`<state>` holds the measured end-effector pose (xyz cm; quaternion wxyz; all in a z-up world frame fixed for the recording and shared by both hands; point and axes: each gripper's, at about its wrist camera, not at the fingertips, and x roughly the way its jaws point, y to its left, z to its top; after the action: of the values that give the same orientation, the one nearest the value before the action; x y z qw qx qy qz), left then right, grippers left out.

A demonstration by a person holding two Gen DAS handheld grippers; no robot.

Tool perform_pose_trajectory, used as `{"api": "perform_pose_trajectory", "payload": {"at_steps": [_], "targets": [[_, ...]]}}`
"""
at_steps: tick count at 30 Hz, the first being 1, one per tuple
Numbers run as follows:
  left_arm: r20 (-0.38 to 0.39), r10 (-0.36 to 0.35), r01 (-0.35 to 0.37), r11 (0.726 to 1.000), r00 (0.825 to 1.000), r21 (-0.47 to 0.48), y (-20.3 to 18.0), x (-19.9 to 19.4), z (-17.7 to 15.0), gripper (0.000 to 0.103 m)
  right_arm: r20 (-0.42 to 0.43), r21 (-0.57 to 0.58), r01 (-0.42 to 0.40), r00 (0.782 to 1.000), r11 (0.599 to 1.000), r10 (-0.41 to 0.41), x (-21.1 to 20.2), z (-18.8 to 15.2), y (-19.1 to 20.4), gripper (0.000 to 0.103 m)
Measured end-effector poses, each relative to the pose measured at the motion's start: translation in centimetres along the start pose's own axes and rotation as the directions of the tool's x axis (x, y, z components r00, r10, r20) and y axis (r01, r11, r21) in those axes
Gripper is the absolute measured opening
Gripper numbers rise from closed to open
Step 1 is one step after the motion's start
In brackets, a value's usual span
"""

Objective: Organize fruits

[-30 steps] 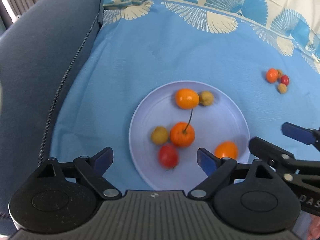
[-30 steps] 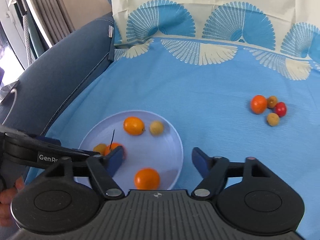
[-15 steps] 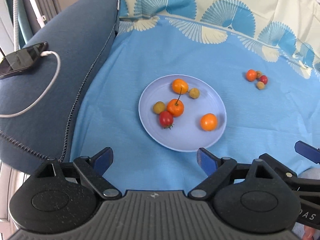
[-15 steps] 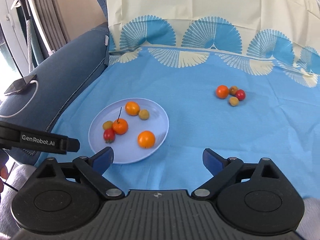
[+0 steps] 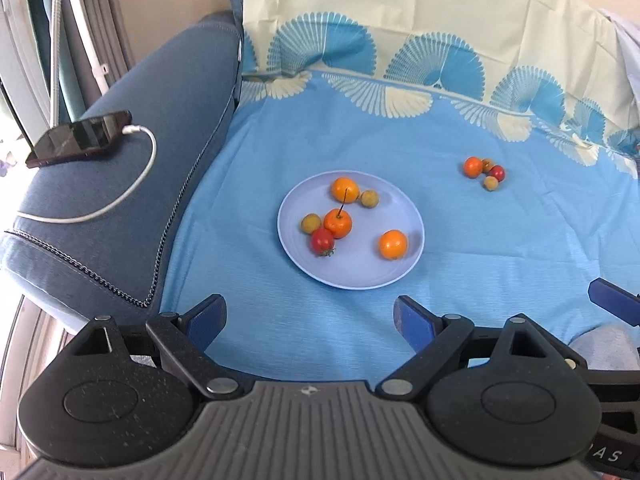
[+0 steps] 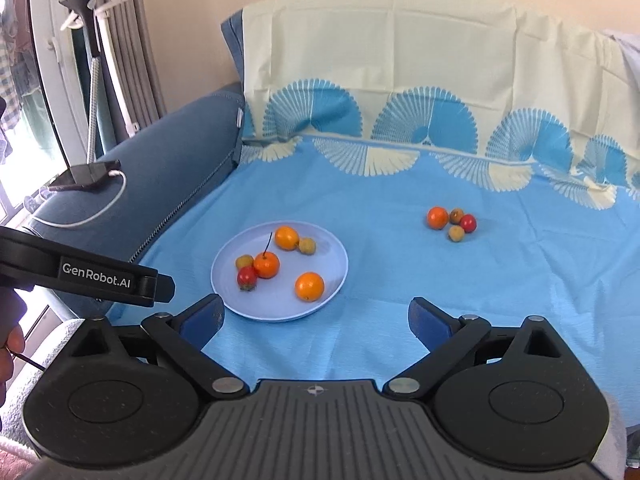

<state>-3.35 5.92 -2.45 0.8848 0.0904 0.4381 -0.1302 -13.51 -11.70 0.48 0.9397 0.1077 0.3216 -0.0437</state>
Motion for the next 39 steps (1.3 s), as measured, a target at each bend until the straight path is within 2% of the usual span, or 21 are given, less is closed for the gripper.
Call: {"api": "perform_pose_trajectory", "payload": {"at_steps": [9, 18, 31, 39], "targets": [[0.031, -0.008, 0.008, 1.0, 0.999, -0.012, 0.6, -1.5, -0.2, 0.094, 0.03, -0.018, 0.005, 1.0, 1.0, -0.005, -1.2, 0.2, 0.6, 0.099], [0.027, -0.011, 0.011, 1.0, 1.0, -0.012, 0.9, -1.1, -0.3, 0.094, 0.018, -0.029, 0.006, 1.0, 1.0, -0.005, -0.9, 0.1, 1.1, 0.099], [-0.014, -0.007, 0.007, 1.0, 1.0, 0.001, 0.5, 0.7, 0.2, 0.094, -0.019, -0.023, -0.003, 1.0, 1.0, 0.003, 0.8, -0.3, 0.9, 0.099], [-0.054, 0.0, 0.001, 0.999, 0.999, 0.033, -1.1, 2.7, 1.7, 0.094, -0.037, 0.022, -0.014, 0.999, 1.0, 0.015, 2.5, -0.6, -0.8, 0.099]]}}
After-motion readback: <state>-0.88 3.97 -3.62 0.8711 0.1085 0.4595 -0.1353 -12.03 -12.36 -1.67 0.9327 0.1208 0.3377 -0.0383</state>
